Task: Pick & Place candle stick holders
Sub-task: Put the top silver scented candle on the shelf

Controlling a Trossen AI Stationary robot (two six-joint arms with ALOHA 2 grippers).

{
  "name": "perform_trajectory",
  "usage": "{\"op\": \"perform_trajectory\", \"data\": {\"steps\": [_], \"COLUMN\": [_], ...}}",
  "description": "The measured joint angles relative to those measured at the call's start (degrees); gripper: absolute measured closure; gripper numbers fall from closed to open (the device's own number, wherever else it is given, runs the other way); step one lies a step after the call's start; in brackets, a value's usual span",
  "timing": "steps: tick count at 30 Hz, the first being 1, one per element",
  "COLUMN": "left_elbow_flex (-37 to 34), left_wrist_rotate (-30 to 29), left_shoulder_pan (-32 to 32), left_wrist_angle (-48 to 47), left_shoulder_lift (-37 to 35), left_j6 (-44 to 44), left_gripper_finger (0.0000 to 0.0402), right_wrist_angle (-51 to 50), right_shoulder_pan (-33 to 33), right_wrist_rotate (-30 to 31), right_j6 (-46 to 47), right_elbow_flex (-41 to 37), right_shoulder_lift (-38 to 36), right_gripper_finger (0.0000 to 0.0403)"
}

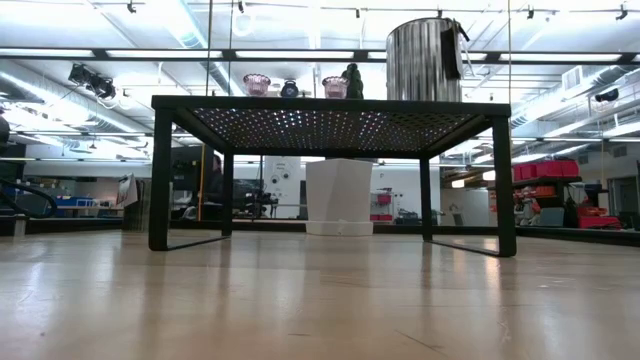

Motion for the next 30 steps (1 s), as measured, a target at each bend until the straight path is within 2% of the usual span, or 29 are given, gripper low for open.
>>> {"op": "perform_trajectory", "data": {"steps": [4, 11, 20, 30], "left_elbow_flex": [0.0, 0.0, 0.0, 0.0], "left_wrist_rotate": [-0.1, -1.2, -1.5, -1.5], "left_shoulder_pan": [0.0, 0.2, 3.9, 12.4], "left_wrist_angle": [0.0, 0.0, -2.4, -13.5], "left_shoulder_lift": [2.4, 5.8, 7.8, 12.0], "left_j6": [0.0, 1.5, -2.1, -10.2], "left_gripper_finger": [0.0083, 0.0083, 0.0083, 0.0083], "right_wrist_angle": [6.9, 14.2, 14.6, 14.5], "right_shoulder_pan": [0.0, 0.0, 0.0, 0.0], "right_wrist_rotate": [0.8, 6.0, 5.9, 5.9], "right_j6": [-0.6, -0.1, 0.0, 0.0], "right_elbow_flex": [0.0, 0.0, 0.0, 0.0], "right_shoulder_lift": [-1.5, -2.9, -3.0, -3.0], "right_gripper_finger": [0.0392, 0.0381, 0.0381, 0.0380]}}
